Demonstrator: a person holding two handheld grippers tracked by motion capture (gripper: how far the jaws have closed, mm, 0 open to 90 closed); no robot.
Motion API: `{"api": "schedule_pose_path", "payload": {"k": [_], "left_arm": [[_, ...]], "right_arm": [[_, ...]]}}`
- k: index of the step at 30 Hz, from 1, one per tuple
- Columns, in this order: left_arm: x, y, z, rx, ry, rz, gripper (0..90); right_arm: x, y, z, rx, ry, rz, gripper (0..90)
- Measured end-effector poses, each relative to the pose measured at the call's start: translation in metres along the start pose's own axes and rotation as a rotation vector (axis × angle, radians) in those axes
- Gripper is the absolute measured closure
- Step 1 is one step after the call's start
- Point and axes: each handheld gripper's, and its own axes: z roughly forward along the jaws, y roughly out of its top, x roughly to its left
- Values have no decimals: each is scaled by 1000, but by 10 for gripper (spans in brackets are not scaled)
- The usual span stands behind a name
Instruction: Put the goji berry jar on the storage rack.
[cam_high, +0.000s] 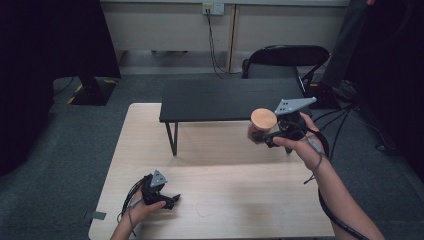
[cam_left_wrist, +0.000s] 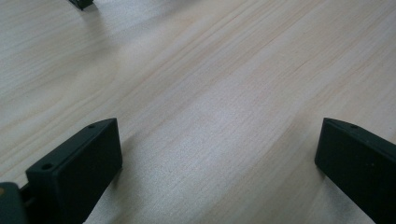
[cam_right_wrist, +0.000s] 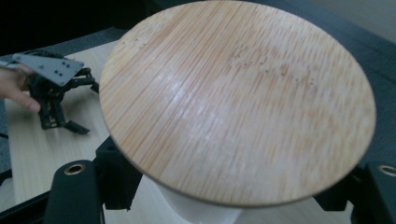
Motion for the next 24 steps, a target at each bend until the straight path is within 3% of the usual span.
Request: {"api": "schedule_pose_path", "payload": {"k": [5,12,16,24], "left_arm": [[0,0,0,-1,0,-1,0],[0,-1,0,-4,0,-2,0],[0,0,0,0,-1,-1,0],[0,0,0,0,-2,-2,0]], "right_arm": [[-4,22,6,26,-37,3,255],[-12,47,28,64,-80,23,255],[-17,56,43,69,-103,34,255],[-34,59,70,68,-106,99,255]]}}
